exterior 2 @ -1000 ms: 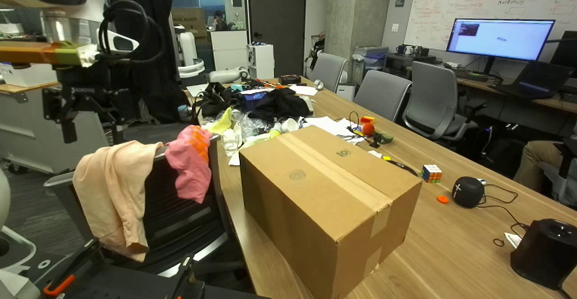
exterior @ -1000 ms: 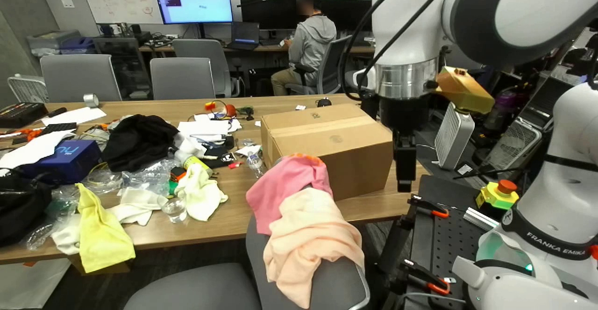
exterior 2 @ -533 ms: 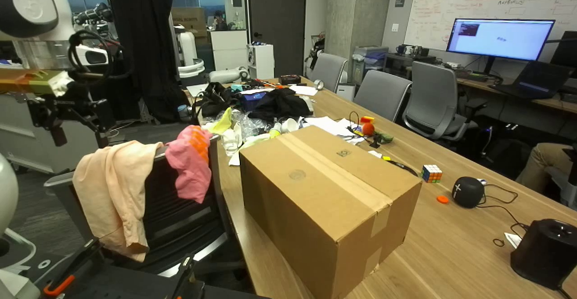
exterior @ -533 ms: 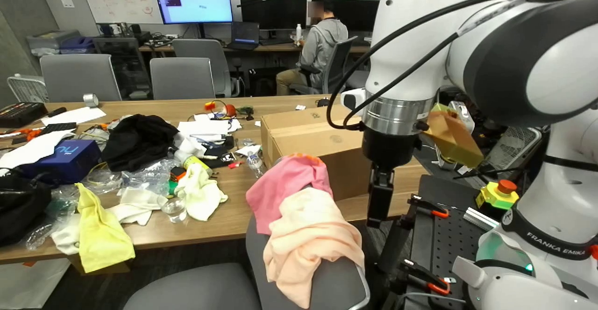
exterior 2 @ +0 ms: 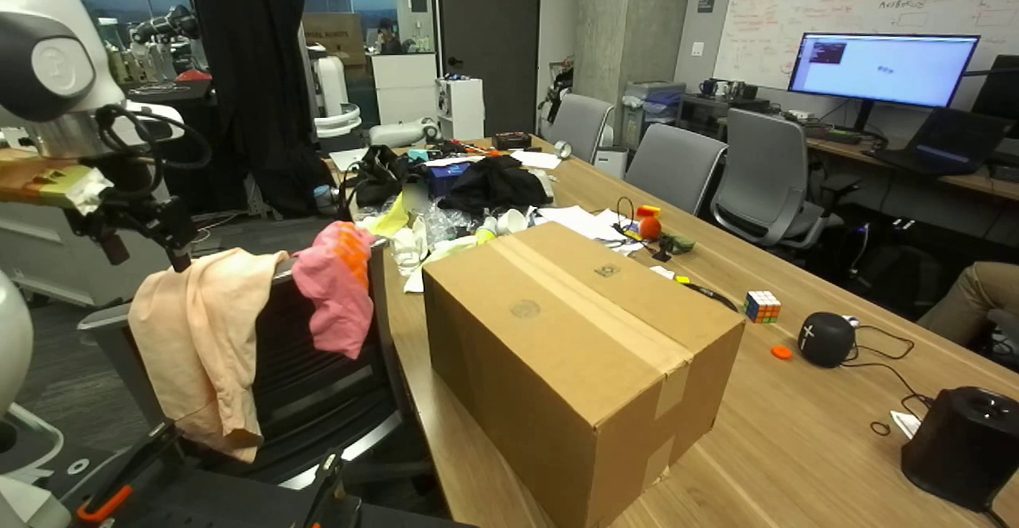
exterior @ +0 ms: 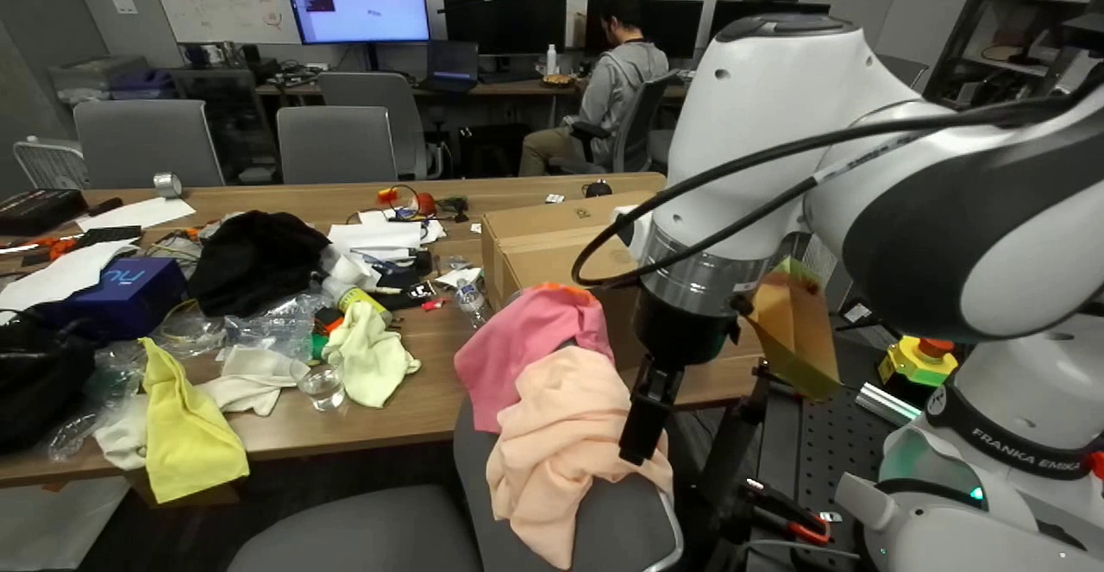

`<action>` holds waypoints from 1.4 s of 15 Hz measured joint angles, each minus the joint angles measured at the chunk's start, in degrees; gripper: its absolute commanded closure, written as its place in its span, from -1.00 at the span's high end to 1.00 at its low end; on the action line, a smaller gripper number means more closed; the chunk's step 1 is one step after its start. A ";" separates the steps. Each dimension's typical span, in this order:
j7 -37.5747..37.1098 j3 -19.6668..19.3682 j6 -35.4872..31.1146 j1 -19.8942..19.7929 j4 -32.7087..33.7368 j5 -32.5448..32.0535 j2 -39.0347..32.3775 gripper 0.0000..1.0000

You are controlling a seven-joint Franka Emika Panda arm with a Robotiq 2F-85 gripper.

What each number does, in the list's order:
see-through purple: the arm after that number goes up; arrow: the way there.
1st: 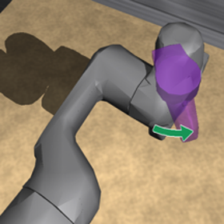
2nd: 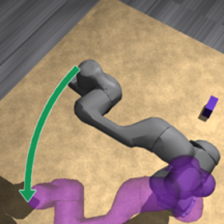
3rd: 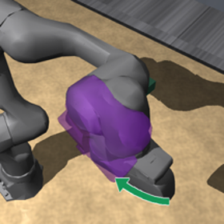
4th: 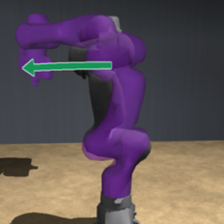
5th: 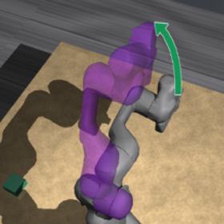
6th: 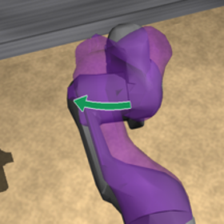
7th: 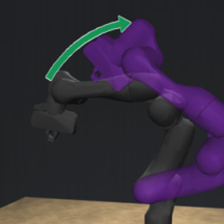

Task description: Pick up the clothes from the headrest of the chair and put them on the box

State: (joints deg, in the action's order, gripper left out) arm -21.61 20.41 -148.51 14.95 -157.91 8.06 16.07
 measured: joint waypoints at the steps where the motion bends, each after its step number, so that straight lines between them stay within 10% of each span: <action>1: -1.46 0.59 -0.76 -0.05 -0.01 -1.19 -1.03 1.00; 21: -24.65 4.06 -6.98 -4.11 -0.01 -30.51 -7.08 1.00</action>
State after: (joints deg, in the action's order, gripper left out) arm -46.26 24.47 -155.48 10.83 -157.92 -22.45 8.99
